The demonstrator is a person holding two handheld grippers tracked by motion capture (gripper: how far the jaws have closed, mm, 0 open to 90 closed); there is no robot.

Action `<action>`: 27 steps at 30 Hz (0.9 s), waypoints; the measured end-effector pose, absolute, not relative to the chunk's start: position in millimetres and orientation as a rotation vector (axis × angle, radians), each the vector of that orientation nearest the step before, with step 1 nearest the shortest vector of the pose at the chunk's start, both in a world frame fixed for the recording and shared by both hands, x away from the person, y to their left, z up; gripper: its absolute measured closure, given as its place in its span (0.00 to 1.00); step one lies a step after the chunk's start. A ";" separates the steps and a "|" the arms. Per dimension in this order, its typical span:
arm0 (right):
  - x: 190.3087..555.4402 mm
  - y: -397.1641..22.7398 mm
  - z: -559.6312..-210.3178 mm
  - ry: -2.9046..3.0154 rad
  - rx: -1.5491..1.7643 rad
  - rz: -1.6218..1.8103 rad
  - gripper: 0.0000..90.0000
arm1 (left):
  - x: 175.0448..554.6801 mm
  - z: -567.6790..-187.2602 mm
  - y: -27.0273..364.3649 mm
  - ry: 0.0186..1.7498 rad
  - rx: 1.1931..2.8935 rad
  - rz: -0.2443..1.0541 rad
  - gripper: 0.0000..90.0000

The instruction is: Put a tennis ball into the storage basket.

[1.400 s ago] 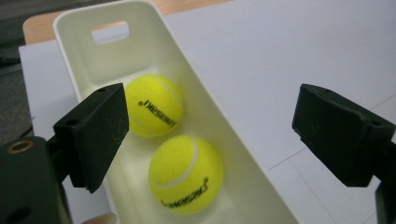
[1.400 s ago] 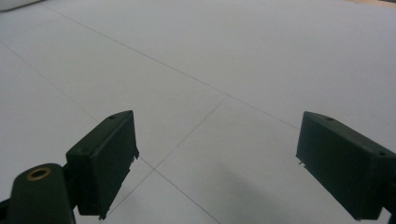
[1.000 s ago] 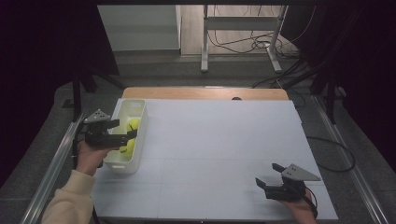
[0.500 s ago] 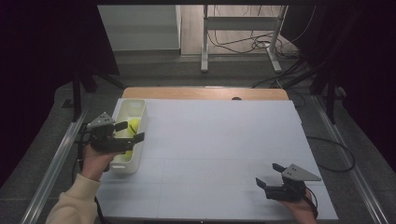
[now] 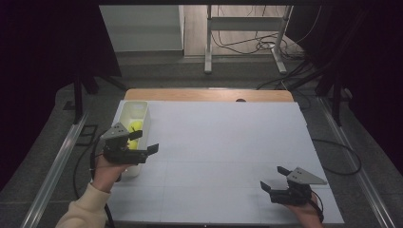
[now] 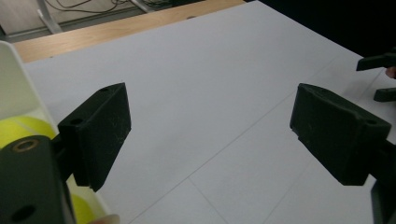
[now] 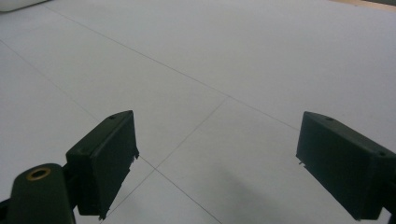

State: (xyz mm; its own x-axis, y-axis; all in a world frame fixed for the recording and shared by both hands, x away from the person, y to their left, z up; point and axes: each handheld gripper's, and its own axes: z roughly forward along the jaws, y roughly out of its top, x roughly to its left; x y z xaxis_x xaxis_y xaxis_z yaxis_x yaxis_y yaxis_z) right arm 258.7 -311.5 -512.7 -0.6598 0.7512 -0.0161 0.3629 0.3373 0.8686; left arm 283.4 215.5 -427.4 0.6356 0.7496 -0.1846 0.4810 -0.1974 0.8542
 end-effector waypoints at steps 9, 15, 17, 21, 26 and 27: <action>258.2 -311.4 -512.5 2.189 0.977 1.269 0.14 | 277.2 -439.2 198.1 0.943 1.857 0.292 0.15; 258.1 -311.4 -512.4 2.191 0.974 1.271 0.14 | 268.5 -451.0 182.4 0.906 1.891 0.256 0.15; 257.9 -311.3 -512.3 2.191 0.973 1.272 0.14 | 266.6 -452.6 180.5 0.901 1.896 0.258 0.15; 257.8 -311.3 -512.2 2.191 0.972 1.273 0.14 | 258.8 -460.0 173.5 0.882 1.923 0.248 0.16; 257.6 -311.1 -512.2 2.192 0.972 1.274 0.14 | 251.1 -472.4 169.5 0.878 1.938 0.229 0.16; 257.6 -311.0 -512.2 2.192 0.972 1.275 0.14 | 249.9 -474.9 169.4 0.881 1.940 0.228 0.16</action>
State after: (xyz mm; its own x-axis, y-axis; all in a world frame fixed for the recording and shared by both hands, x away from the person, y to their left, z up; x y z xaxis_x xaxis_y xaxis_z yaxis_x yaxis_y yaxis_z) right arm 257.6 -311.0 -512.2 -0.6663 0.7456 -0.0122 0.3580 0.3342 0.8718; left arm 249.9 169.4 -474.9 0.7222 0.6630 -0.1972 0.4842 -0.2809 0.8287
